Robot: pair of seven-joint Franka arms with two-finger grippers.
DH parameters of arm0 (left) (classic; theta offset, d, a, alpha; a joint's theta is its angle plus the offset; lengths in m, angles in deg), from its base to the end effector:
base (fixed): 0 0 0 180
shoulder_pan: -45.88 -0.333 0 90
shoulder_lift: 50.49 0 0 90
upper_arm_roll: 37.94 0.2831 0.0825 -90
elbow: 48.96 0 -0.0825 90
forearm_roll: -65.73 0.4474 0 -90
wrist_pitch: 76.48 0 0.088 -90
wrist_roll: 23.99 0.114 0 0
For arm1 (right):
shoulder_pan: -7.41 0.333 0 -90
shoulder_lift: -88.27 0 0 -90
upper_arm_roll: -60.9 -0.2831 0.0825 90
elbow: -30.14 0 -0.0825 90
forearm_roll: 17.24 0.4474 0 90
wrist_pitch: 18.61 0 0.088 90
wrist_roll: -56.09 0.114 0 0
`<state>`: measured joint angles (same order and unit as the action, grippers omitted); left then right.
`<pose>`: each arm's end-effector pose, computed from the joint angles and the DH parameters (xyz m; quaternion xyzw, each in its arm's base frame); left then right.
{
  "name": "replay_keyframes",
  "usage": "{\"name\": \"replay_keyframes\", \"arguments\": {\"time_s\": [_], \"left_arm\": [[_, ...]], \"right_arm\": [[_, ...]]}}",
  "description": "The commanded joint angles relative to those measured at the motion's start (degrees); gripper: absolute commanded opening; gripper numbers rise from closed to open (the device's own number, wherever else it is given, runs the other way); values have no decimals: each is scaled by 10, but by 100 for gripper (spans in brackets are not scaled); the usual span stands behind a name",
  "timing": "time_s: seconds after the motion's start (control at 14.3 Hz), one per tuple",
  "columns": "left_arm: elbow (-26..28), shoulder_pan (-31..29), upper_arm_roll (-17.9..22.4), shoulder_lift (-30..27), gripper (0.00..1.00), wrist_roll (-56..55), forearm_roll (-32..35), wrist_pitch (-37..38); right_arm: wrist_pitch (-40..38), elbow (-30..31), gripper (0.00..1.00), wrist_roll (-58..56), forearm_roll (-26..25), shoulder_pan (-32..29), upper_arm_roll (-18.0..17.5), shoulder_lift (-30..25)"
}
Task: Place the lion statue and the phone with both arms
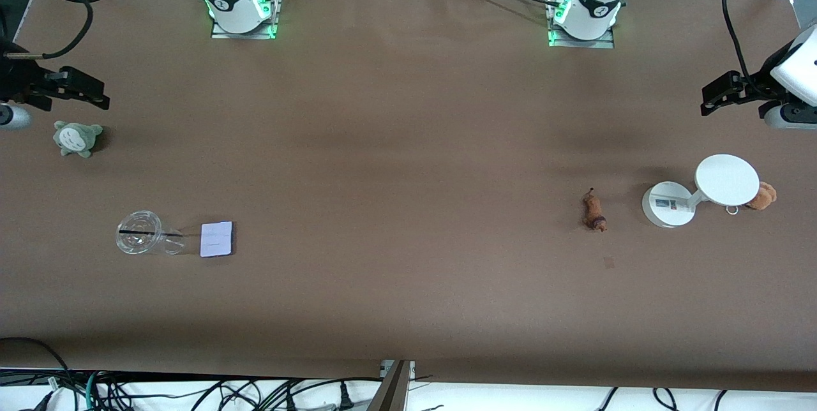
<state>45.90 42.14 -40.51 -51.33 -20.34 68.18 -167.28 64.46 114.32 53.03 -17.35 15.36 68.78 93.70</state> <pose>0.6117 0.0172 0.5495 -0.9991 0.0225 0.0290 0.0205 0.6300 0.0040 0.5698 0.9980 0.0271 -0.0568 0.0060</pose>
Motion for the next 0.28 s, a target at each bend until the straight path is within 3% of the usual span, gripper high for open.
{"name": "replay_keyframes", "arguments": {"time_s": [0.0,0.21], "left_arm": [[5,-2,-3,-7,100,9,-12,-9],[-10,-2,-3,-7,100,11,-13,-9]], "right_arm": [[9,-13,100,-4,-11,-6,-10,18],[8,-15,100,-2,-9,-1,-11,20]]}}
